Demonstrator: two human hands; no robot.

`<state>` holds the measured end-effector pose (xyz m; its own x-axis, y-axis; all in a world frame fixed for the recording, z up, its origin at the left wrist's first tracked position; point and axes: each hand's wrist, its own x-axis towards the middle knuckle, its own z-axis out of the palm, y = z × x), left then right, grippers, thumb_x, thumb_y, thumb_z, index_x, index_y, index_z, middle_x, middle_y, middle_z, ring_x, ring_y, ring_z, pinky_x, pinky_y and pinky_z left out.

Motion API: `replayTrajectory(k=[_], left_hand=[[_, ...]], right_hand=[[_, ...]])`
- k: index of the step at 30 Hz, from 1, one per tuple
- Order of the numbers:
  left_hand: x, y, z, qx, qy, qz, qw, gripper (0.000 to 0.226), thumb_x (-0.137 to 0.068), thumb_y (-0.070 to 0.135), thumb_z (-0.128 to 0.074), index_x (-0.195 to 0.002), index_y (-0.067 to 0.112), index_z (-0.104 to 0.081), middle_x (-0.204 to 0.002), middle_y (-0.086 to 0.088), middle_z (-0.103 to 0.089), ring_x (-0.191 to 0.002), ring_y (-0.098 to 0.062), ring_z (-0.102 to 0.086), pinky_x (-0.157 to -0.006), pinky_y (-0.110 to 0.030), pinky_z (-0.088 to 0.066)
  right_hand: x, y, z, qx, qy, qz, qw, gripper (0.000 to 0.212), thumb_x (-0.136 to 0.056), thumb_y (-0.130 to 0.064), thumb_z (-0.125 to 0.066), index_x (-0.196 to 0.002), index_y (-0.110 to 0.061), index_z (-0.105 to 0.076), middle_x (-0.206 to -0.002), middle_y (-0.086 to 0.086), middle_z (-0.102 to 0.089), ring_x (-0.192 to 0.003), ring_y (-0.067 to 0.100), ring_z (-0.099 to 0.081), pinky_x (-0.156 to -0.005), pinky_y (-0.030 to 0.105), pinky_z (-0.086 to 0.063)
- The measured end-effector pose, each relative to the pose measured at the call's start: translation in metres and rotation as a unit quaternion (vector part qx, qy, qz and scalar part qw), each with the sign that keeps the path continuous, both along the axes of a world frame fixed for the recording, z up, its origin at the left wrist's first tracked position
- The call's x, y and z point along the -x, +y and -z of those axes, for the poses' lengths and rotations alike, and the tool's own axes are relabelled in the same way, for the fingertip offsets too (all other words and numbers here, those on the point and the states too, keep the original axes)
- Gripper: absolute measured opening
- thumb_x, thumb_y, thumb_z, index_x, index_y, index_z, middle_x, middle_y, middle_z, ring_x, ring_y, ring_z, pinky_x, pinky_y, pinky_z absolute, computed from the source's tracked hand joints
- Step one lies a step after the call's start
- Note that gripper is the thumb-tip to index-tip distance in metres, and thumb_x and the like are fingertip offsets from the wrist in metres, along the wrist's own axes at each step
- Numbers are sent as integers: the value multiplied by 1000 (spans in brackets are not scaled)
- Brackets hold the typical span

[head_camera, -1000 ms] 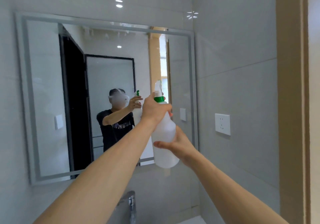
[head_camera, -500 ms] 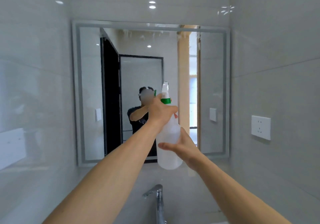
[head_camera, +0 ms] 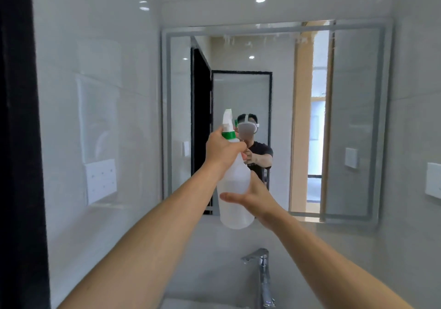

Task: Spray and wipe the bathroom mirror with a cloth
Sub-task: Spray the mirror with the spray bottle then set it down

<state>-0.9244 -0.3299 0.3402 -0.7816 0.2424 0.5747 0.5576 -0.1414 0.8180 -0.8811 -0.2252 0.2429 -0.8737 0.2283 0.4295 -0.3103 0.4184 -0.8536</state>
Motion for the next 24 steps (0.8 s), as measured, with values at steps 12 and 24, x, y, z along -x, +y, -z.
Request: replayTrajectory(k=[12, 24], left_hand=[[16, -50, 16, 9, -9, -60, 998, 48, -47, 27, -73, -91, 22, -56, -90, -5, -62, -79, -41, -71, -68, -45, -61], [44, -101, 57, 1, -59, -120, 991, 43, -75, -1, -70, -114, 12, -60, -99, -4, -63, -50, -8, -67, -64, -33, -62]], right_hand=[[32, -45, 14, -4, -15, -51, 999, 92, -53, -43, -90, -132, -31, -46, -122, -2, -63, -113, 20, -62, -98, 46, -52], [59, -92, 49, 11, -63, -108, 992, 83, -64, -25, -93, -132, -24, -46, -121, -1, -63, -109, 15, -63, -78, 24, -51]])
